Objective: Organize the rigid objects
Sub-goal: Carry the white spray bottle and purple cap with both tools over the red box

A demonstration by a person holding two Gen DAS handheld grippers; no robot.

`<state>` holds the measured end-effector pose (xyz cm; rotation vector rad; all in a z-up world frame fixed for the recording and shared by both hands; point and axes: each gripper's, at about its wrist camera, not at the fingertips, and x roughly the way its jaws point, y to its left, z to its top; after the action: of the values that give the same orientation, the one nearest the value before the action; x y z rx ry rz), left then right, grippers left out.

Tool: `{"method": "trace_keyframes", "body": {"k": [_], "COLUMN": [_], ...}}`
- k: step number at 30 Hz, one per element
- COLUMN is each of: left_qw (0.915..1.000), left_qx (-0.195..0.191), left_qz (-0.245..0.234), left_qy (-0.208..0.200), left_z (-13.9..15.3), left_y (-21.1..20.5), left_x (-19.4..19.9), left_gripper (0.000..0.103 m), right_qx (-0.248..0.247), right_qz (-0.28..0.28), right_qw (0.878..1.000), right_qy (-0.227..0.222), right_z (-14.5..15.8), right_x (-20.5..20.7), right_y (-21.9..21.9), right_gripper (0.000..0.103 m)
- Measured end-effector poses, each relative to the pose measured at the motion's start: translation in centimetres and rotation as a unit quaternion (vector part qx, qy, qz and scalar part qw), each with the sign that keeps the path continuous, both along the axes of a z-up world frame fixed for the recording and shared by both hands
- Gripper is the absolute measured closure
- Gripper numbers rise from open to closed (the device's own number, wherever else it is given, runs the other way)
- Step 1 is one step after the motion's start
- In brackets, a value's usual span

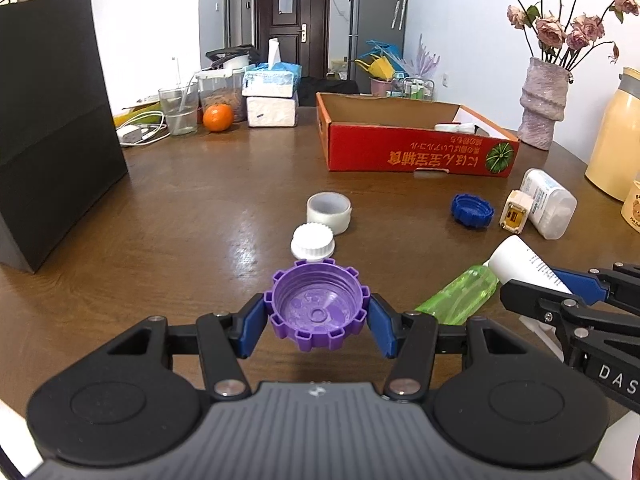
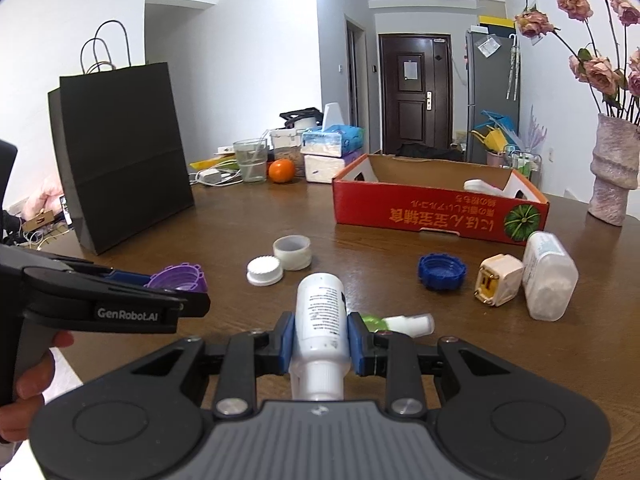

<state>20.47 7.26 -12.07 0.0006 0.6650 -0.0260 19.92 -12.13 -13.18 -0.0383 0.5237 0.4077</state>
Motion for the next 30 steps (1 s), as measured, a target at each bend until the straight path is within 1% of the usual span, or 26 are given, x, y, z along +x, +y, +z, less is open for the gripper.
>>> {"method": "trace_keyframes", "body": {"k": [17, 30], "left_qw": [0.9998, 0.9995], "left_qx": [0.002, 0.003], "left_qz": [-0.018, -0.024], "left_qy": [-0.013, -0.018], "left_z": [2.4, 4.3], "left_y": [-2.6, -4.9], "left_x": [2.9, 6.0], "left_gripper": [0.047, 0.047], "right_qx": [0.003, 0.006], "right_qz": [-0.021, -0.033], "right_qw": [1.000, 0.999], "right_qy": [-0.013, -0.022], "right_z": [2.4, 4.3], "right_x": [2.6, 5.1], "right_y": [-2.2, -4.2], "right_gripper": [0.076, 0.076]}}
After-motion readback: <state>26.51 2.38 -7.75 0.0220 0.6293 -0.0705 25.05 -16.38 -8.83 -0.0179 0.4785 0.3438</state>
